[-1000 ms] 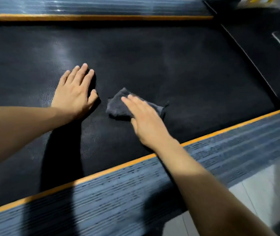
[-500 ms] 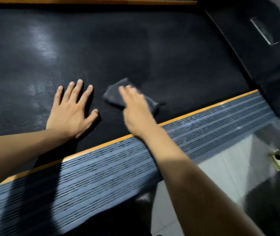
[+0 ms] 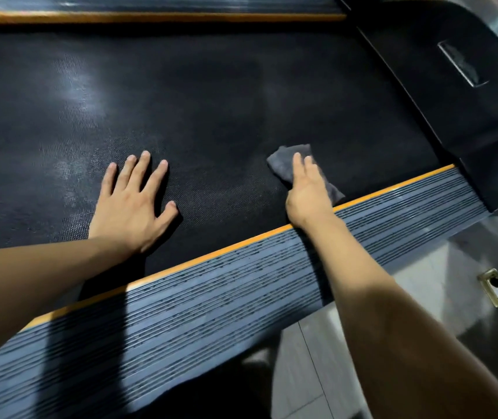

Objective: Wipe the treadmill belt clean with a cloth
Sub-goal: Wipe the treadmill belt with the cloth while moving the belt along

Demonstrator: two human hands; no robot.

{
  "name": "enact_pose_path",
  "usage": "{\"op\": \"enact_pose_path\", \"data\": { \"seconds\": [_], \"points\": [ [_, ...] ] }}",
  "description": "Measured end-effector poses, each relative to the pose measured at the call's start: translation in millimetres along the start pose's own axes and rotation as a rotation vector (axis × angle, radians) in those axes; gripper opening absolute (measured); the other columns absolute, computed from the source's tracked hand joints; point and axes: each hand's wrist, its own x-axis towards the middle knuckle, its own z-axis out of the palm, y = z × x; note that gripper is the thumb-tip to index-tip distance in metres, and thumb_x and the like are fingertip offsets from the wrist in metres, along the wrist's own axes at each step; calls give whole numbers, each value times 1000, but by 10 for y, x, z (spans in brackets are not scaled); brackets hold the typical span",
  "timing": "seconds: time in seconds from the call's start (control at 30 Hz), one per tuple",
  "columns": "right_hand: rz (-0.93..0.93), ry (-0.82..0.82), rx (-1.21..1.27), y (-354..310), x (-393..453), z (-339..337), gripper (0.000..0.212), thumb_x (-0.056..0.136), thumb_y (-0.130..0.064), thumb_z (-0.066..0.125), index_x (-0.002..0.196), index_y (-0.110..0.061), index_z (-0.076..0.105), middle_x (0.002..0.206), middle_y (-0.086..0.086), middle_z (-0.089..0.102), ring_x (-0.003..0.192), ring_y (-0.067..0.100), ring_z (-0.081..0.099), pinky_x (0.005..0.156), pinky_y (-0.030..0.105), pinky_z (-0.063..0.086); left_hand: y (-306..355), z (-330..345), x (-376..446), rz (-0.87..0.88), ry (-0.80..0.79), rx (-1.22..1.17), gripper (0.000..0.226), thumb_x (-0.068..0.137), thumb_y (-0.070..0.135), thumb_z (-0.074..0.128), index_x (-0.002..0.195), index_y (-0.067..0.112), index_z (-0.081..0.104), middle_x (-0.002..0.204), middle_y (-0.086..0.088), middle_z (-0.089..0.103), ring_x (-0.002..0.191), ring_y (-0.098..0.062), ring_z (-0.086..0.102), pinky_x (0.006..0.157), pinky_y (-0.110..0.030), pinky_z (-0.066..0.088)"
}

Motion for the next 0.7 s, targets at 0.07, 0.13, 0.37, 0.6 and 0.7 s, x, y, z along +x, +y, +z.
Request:
{"op": "enact_pose_path", "data": {
  "seconds": [0.07, 0.13, 0.37, 0.6, 0.7],
  "points": [
    [-109, -15, 26, -296, -226, 81, 86, 86, 3, 50, 157, -16, 5, 165, 11, 3, 151, 28, 7, 122, 42, 14, -4, 4, 1, 4, -1, 3, 77, 94, 61, 28, 162, 25, 21, 170, -11, 18, 158, -29, 12, 128, -51, 5],
    [-269, -62, 49, -549, -464, 169, 85, 85, 7, 49, 157, -18, 9, 165, 9, 5, 151, 27, 7, 123, 42, 11, -13, 6, 6, 7, -9, 4, 78, 94, 61, 28, 162, 25, 21, 170, -11, 17, 158, -29, 12, 128, -51, 5],
    [-590, 187, -242, -352, -355, -31, 55, 79, -9, 62, 129, -30, 56, 118, 7, 60, 106, 34, 56, 84, 44, 43, -17, -16, 4, -1, -8, 15, 77, 94, 62, 27, 163, 27, 19, 171, -9, 15, 158, -26, 9, 128, -49, 4],
    [-304, -39, -40, 361, 109, -338, 55, 74, -1, 54, 113, -39, 55, 116, 5, 49, 107, 37, 50, 94, 53, 47, -13, -19, 7, -8, -12, 4, 78, 92, 62, 26, 162, 27, 21, 171, -9, 16, 158, -26, 9, 128, -49, 4],
    [-436, -143, 64, -121, -114, -219, 58, 70, -7, 50, 115, -44, 56, 116, -2, 51, 112, 32, 51, 100, 50, 44, -4, -26, 7, -12, -14, 4, 78, 93, 62, 27, 162, 27, 20, 171, -8, 15, 158, -26, 9, 128, -49, 3]
  ]
}}
